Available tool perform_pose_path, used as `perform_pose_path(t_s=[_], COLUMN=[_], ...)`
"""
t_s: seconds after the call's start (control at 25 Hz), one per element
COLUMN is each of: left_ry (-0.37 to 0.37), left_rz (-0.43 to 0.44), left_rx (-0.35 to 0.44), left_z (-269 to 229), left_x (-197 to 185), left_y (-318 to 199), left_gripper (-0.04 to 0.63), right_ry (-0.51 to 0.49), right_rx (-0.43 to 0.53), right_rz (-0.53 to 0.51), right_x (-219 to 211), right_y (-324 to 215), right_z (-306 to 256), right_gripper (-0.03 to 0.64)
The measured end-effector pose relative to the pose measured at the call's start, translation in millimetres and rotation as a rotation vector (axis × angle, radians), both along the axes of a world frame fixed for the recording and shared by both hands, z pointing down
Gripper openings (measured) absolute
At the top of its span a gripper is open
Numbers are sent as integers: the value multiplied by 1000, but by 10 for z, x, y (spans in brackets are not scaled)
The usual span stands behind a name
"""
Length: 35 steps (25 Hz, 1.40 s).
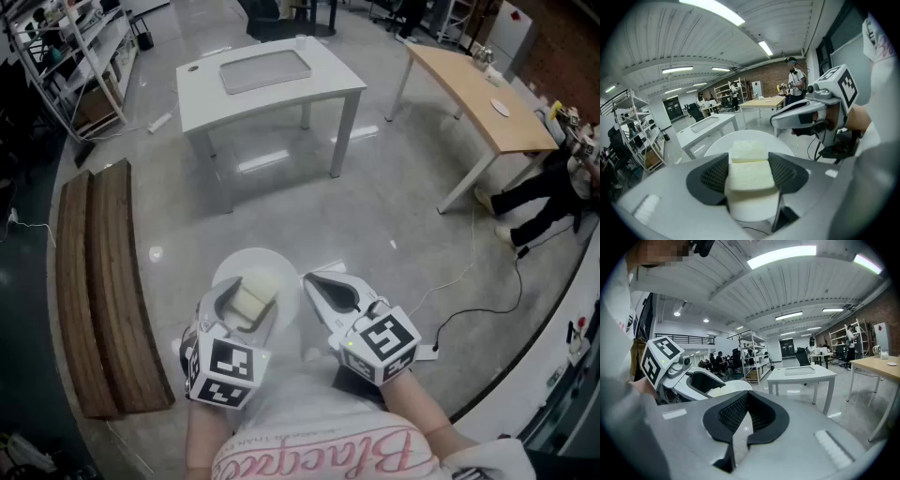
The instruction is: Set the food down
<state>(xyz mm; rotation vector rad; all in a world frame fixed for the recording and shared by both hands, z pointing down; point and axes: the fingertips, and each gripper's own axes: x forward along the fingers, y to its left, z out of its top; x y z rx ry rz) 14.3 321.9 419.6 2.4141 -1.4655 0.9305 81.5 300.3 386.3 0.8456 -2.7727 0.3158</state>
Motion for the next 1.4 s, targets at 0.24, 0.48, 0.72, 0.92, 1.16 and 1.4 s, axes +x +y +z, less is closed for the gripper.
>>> perform_pose_path(t_s=[0.24, 0.48, 0.72, 0.92, 1.16, 1.4], left_ry=[7, 27, 38, 35, 34, 44], left_rz=[9, 11, 18, 36, 67, 100], left_rx=[4, 12, 13, 15, 8, 5], left_z=[-46, -102, -111, -97, -30, -13], left_x=[-111, -246, -439, -575, -672, -622], left_y=[-232, -581, -1005, -1317, -1578, -1671], left_gripper=[265, 265, 265, 265, 264, 264], right_ry=[-4, 17, 23, 14, 16, 27], right_rx=[-25, -4, -1, -28, -28, -55], right_rz=[31, 45, 17, 39, 53, 81], right_x=[-29, -141, -409, -555, -669, -634], right_y=[-254, -593, -930, -1265, -1482, -1532], right_z=[8, -65, -51, -21, 18, 83], right_gripper=[0, 0, 2, 2, 2, 2])
